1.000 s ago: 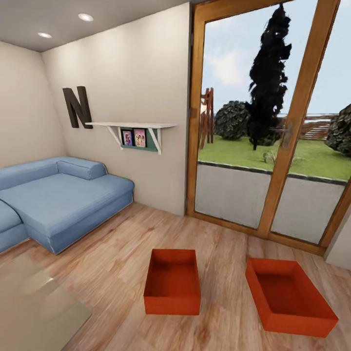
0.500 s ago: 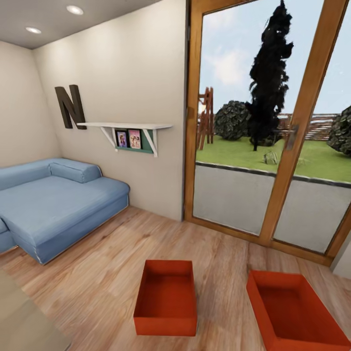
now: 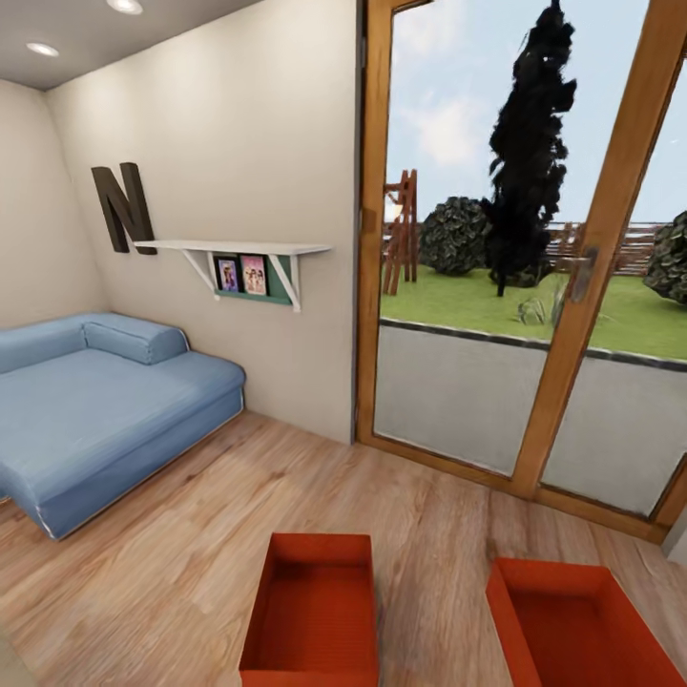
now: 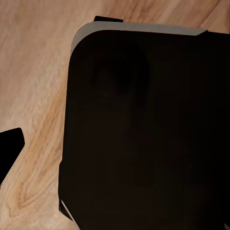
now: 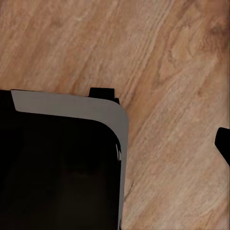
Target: Move the two storage containers from the living room to the garage. In the garage, place one container on the floor and stack the other container on top of it (either order is fine).
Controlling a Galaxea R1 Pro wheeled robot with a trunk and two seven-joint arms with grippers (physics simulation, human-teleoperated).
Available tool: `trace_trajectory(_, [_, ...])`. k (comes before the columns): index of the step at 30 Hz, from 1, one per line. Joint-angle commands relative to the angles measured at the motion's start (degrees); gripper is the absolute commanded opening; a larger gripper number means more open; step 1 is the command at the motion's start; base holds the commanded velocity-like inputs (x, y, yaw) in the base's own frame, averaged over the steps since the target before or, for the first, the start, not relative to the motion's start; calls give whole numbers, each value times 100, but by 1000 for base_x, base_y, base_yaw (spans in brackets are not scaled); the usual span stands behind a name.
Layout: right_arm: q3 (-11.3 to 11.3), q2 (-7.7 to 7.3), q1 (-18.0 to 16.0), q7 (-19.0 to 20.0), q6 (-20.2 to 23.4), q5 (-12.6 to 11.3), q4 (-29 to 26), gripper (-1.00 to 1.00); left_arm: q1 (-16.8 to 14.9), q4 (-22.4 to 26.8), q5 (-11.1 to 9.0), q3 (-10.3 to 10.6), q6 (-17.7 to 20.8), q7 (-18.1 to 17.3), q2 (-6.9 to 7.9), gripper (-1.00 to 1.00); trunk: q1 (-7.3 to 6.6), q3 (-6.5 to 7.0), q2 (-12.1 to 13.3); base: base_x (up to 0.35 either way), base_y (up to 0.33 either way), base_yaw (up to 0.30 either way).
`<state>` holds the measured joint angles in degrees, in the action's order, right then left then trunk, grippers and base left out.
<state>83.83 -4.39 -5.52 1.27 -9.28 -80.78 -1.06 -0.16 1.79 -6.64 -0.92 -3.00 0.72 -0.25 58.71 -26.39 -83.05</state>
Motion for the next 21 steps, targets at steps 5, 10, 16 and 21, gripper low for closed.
trace_trajectory(5, [43,-2,-2,13,-13,-55,-8,100,-2,2,-36,-7,-23,8,-6,100,2,-6,-3,75,-6,0])
trace_trajectory(10, [38,-5,-2,13,-14,-56,-8,100,-2,-2,-46,-5,-17,8,-3,100,2,-6,-3,160,-1,0])
trace_trajectory(16, [37,-5,-2,13,-13,-75,-8,100,-2,1,-48,-4,-16,8,-1,100,2,-6,-3,309,0,0])
trace_trajectory(21, [37,-3,-2,13,-15,-78,-8,100,-2,3,-48,-4,-24,8,7,100,2,-6,-3,103,0,0])
